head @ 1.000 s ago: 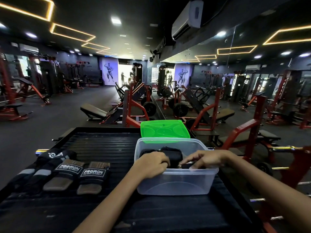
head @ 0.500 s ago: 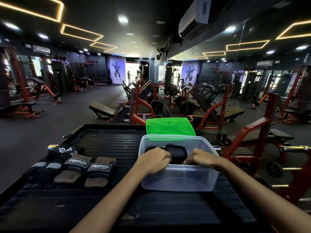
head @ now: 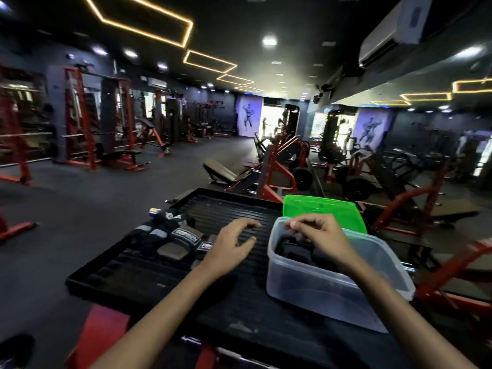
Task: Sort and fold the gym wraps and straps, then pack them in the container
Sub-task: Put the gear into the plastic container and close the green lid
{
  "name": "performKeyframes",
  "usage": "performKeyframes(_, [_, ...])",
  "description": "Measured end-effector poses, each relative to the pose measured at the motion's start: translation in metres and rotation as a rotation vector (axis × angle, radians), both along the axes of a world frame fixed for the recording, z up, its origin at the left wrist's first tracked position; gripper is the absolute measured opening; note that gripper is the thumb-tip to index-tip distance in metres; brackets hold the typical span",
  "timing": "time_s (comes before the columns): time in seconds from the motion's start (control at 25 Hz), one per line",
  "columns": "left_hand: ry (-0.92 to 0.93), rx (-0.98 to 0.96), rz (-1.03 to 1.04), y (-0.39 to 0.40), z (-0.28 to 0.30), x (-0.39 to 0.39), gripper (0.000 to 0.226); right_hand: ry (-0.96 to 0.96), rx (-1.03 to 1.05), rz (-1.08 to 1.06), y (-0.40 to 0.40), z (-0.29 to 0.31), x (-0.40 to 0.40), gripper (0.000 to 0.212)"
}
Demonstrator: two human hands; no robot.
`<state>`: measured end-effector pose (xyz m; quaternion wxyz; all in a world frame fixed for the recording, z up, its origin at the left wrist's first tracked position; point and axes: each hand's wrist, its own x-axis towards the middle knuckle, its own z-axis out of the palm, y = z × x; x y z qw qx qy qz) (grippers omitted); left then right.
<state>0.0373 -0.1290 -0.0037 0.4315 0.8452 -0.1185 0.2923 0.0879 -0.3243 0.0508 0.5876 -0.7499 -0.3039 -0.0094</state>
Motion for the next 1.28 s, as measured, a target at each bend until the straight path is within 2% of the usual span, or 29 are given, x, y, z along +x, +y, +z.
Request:
performKeyframes(0.12, [0.102, -0.008, 0.091, 0.053, -0.004, -0.012, 0.029, 0.045, -0.038, 0.09, 0.047, 0.002, -0.011, 0.018])
performKeyframes(0.28, [0.219, 0.112, 0.219, 0.114, -0.03, -0.009, 0.03, 0.15, -0.377, 0.117, 0.111, -0.027, -0.005, 0.001])
performKeyframes(0.36, [0.23, 0.228, 0.304, 0.141, -0.045, 0.002, 0.028, 0.204, -0.545, -0.082, 0.141, -0.05, 0.011, 0.026])
performKeyframes(0.44, [0.218, 0.337, 0.4, 0.164, -0.05, 0.017, 0.035, 0.209, -0.688, -0.333, 0.164, -0.071, 0.027, 0.059])
performKeyframes(0.52, [0.256, 0.476, 0.5, 0.176, -0.05, 0.032, 0.046, 0.261, -0.752, -0.411, 0.177, -0.089, 0.034, 0.08])
performKeyframes(0.6, [0.322, 0.638, 0.555, 0.184, -0.053, 0.046, 0.058, 0.342, -0.667, -0.422, 0.185, -0.102, 0.038, 0.081])
performKeyframes(0.68, [0.354, 0.72, 0.553, 0.185, -0.058, 0.053, 0.063, 0.369, -0.498, -0.452, 0.185, -0.109, 0.039, 0.064])
performKeyframes(0.76, [0.283, 0.69, 0.512, 0.183, -0.062, 0.054, 0.061, 0.33, -0.382, -0.471, 0.181, -0.11, 0.038, 0.045])
performKeyframes(0.88, [0.155, 0.672, 0.302, 0.181, -0.064, 0.05, 0.046, 0.226, -0.246, -0.518, 0.182, -0.107, 0.035, 0.041])
performKeyframes(1.0, [0.135, 0.594, 0.106, 0.172, -0.062, 0.042, 0.032, 0.124, -0.235, -0.616, 0.178, -0.105, 0.04, 0.047])
performKeyframes(1.12, [0.127, 0.499, -0.064, 0.164, -0.062, 0.038, 0.028, 0.183, -0.351, -0.619, 0.168, -0.106, 0.042, 0.051])
performKeyframes(1.2, [0.121, 0.415, -0.031, 0.161, -0.06, 0.037, 0.024, 0.227, -0.354, -0.599, 0.165, -0.105, 0.041, 0.053])
performKeyframes(1.28, [0.162, 0.409, 0.168, 0.162, -0.06, 0.039, 0.035, 0.278, -0.294, -0.568, 0.166, -0.103, 0.042, 0.051])
